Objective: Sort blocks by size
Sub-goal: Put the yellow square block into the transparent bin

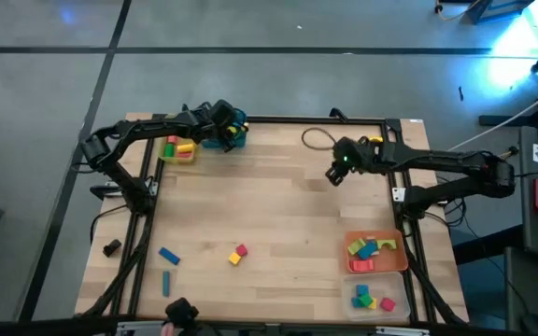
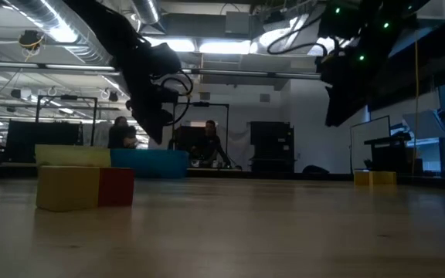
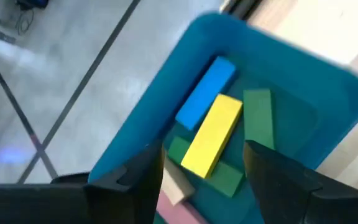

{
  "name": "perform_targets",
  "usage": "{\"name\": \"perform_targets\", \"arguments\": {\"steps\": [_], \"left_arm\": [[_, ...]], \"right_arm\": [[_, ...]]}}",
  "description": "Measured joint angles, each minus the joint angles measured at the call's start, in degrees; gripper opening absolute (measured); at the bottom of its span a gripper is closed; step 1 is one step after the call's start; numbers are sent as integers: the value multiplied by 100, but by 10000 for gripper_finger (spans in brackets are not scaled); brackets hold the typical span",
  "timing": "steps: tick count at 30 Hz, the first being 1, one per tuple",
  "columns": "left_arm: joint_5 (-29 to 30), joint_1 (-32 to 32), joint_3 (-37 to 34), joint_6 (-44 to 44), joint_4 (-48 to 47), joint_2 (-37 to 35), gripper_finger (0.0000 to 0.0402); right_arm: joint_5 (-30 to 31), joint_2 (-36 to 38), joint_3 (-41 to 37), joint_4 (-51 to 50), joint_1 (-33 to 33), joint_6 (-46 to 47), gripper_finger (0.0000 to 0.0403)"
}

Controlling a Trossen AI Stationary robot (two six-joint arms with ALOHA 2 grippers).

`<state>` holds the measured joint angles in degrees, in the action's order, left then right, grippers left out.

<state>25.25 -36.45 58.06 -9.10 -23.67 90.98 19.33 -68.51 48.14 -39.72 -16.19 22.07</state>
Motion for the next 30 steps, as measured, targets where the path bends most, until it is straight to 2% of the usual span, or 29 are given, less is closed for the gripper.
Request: {"name": "perform_targets", "arguments": {"steps": [3,9,16,20,30], "left_arm": [[-156,4,0,-35,229,0,201],[-414,4,0,-176,516,0,200],[-877,4,0,-232,532,0,200],[-900,4,0,-287,531,0,200],[-900,4,0,-254,529,0,200]], "right_arm": [[-103,0,0,2,-475,-299,175],[-548,-148,0,-64,-1255,-331,175],[-656,-804,0,-24,-2062,-1208,175],[-901,-1153,0,-59,-2523,-1506,175],[-1137,-1421,0,-61,-2968,-2722,175]]}}
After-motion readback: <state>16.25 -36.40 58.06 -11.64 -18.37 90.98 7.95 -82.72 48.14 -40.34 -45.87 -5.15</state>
